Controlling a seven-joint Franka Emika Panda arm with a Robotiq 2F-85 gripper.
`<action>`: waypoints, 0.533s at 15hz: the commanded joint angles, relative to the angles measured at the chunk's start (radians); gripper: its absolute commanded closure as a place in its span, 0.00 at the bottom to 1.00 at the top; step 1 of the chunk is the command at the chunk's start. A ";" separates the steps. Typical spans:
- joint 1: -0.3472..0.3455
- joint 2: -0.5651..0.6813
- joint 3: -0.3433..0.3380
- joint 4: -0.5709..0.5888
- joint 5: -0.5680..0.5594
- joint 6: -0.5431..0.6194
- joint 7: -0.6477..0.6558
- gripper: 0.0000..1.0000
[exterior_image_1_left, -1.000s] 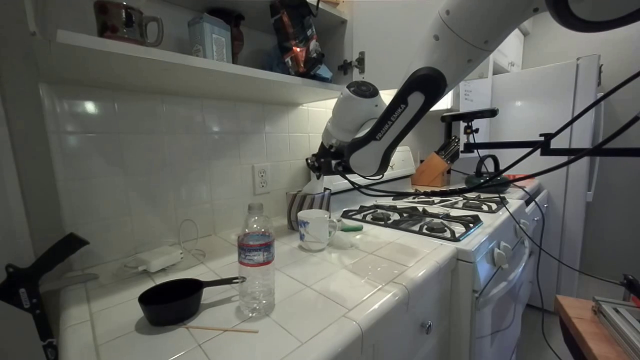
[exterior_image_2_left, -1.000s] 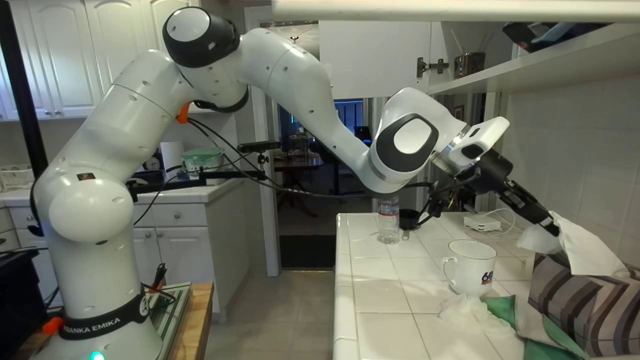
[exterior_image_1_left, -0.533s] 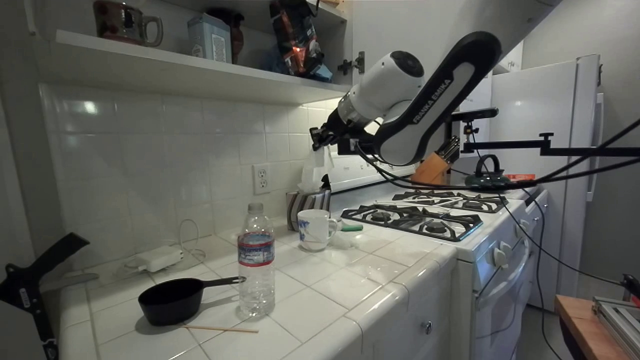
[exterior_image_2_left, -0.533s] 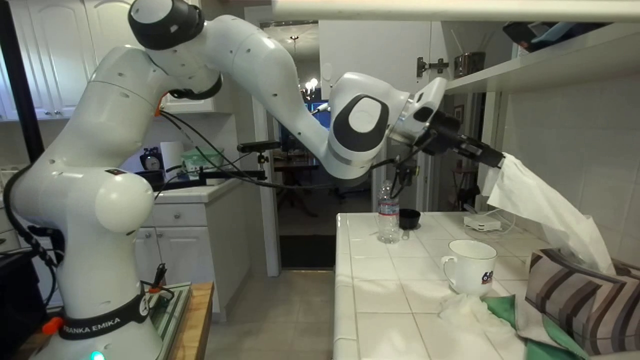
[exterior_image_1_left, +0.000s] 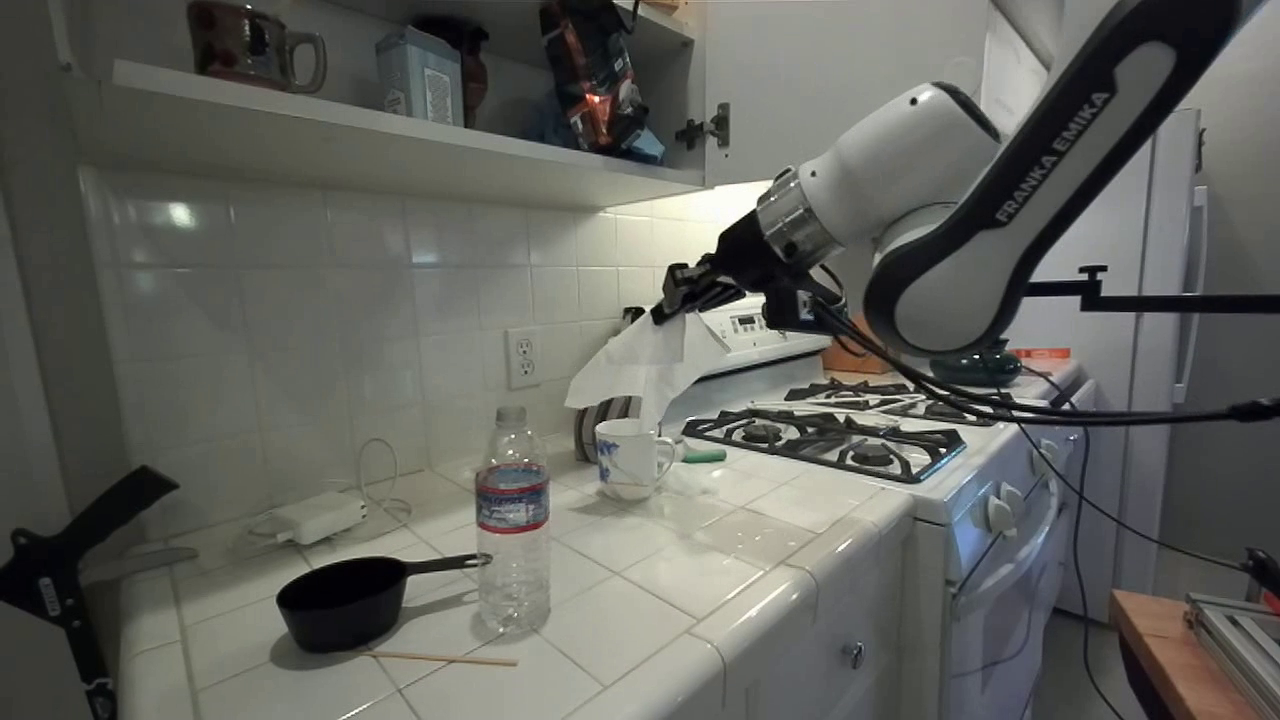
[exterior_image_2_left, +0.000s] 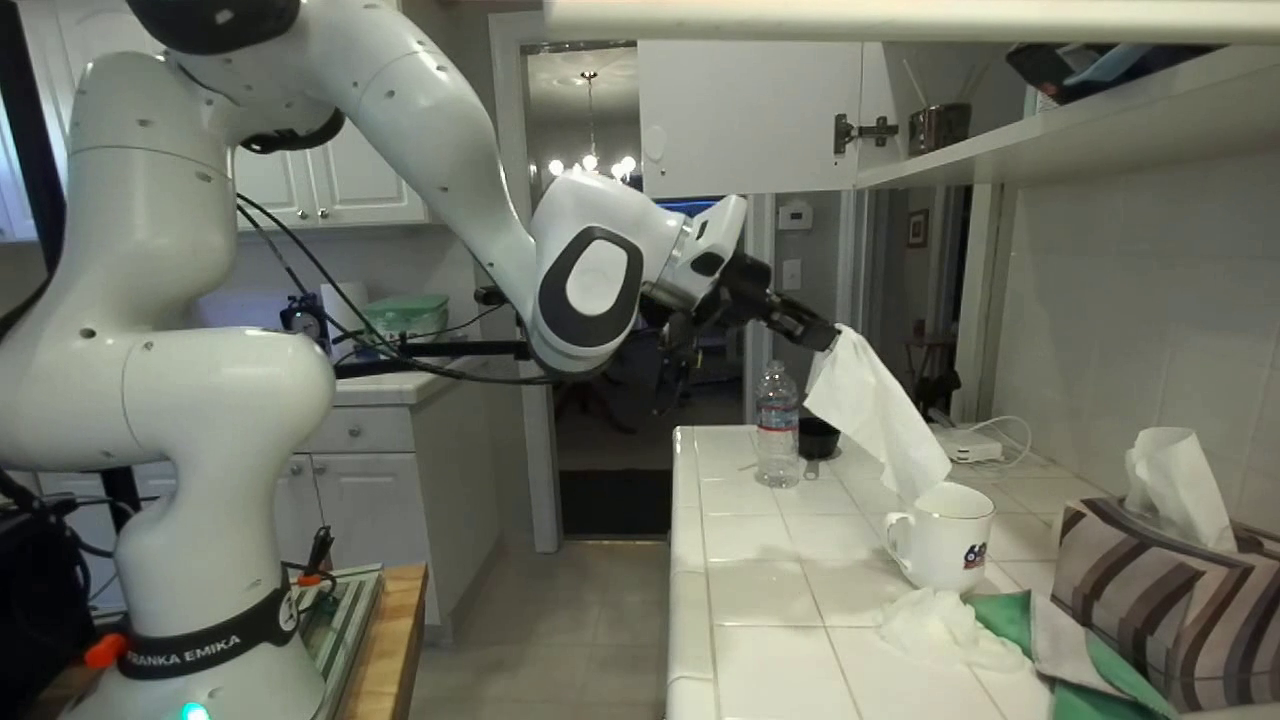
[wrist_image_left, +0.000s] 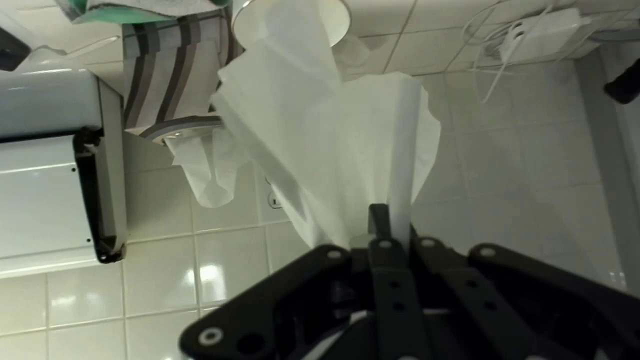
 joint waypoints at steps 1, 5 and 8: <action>0.268 -0.134 -0.271 -0.160 -0.183 0.174 -0.010 1.00; 0.367 -0.160 -0.427 -0.217 -0.509 0.279 0.201 1.00; 0.382 -0.176 -0.488 -0.231 -0.762 0.256 0.383 1.00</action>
